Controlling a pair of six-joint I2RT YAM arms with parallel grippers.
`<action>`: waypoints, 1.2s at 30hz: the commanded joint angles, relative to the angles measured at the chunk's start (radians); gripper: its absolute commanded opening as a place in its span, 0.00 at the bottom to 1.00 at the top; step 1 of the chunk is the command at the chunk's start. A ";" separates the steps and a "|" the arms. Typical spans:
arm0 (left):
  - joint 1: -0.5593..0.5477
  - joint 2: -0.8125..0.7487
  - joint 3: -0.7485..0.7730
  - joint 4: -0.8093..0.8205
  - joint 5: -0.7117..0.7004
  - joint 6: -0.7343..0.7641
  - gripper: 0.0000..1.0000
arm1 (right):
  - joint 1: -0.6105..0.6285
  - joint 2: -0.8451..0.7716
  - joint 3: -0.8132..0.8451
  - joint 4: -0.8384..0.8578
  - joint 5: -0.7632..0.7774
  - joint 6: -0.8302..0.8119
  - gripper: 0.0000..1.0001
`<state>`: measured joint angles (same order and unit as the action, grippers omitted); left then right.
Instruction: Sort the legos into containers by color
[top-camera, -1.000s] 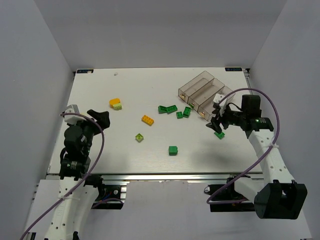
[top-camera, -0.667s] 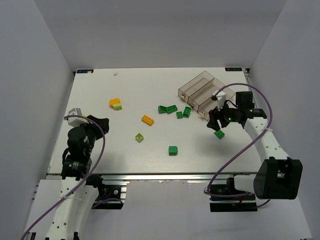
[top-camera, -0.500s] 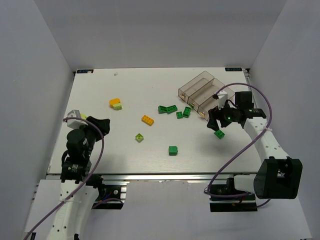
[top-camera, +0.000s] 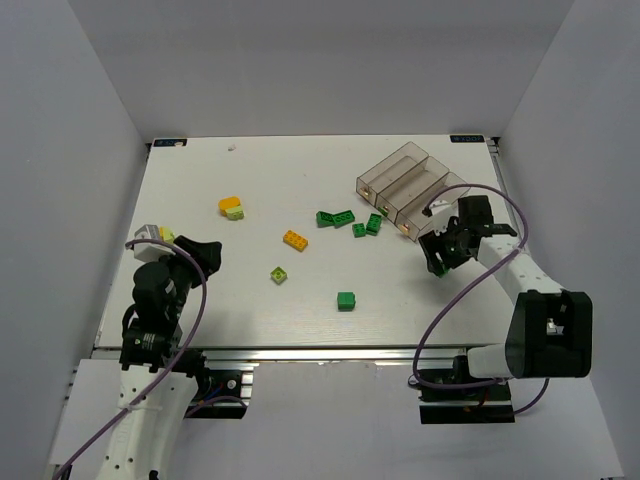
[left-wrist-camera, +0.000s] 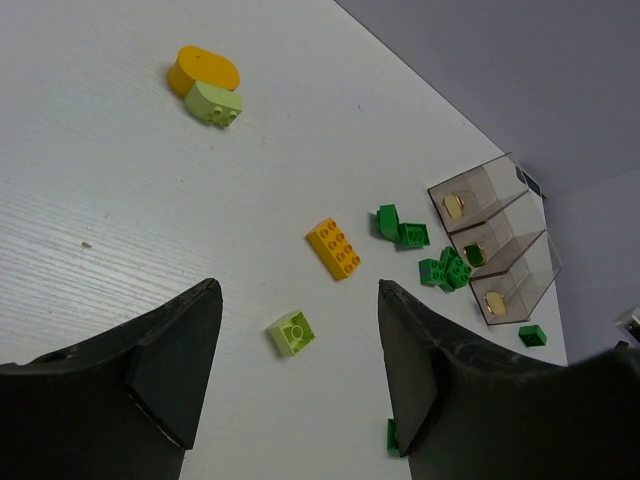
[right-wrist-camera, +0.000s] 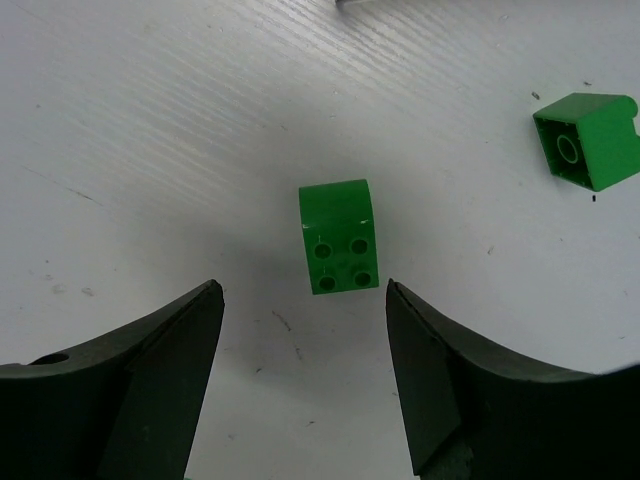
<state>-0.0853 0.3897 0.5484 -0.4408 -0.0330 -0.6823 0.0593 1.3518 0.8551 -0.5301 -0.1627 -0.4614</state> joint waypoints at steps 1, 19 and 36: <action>0.001 -0.002 -0.016 0.005 0.010 -0.010 0.73 | 0.004 0.024 -0.005 0.047 0.020 -0.103 0.71; 0.001 0.008 -0.024 0.007 -0.013 -0.013 0.74 | 0.004 0.191 -0.017 0.159 0.040 -0.186 0.69; 0.001 0.040 -0.038 0.034 0.013 -0.003 0.74 | -0.022 0.101 0.062 -0.120 -0.307 -0.381 0.04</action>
<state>-0.0853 0.4236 0.5293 -0.4328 -0.0368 -0.6926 0.0486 1.5623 0.8536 -0.4274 -0.1944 -0.6765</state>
